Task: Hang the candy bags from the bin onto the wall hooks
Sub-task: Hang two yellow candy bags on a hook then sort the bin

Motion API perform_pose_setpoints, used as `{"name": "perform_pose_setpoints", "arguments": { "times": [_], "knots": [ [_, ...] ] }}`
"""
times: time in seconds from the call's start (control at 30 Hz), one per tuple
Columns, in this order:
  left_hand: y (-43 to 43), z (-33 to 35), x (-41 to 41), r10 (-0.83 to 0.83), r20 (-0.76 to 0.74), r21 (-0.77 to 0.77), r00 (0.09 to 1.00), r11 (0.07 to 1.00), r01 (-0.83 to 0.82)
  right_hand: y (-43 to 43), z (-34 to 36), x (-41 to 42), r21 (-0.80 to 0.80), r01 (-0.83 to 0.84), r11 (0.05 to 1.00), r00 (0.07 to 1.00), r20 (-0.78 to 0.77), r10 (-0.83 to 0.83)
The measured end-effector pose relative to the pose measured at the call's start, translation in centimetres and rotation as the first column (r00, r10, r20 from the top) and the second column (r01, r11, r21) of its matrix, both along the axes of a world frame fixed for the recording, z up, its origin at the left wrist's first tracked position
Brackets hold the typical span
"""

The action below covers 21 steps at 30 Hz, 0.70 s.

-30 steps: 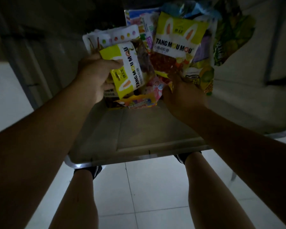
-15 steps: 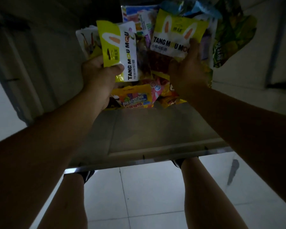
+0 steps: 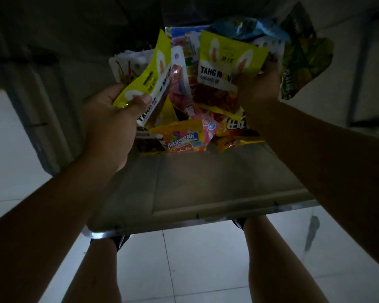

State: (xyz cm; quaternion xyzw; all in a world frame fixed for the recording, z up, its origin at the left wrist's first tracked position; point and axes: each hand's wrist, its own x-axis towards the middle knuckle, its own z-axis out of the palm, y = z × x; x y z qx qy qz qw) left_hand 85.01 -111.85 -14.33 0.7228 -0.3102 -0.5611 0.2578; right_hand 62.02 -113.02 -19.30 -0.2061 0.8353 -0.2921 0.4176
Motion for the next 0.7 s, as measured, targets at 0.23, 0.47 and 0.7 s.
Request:
{"name": "perform_pose_setpoints", "arguments": {
  "times": [0.23,0.47,0.7],
  "knots": [
    [0.1,1.5,1.2,0.014,-0.008,-0.015,1.0,1.0,-0.014,1.4,1.5,0.8,-0.037,-0.084,0.996,0.992,0.09,0.087],
    [0.2,5.5,2.0,0.012,-0.041,-0.073,0.999,0.997,-0.015,3.1,7.1,0.8,-0.178,-0.215,0.96,0.969,0.087,0.233],
    [-0.1,11.7,2.8,-0.101,0.017,-0.244,0.995,0.964,0.102,3.4,14.4,1.1,-0.299,-0.248,0.921,0.957,0.072,0.281]
  ]
}}
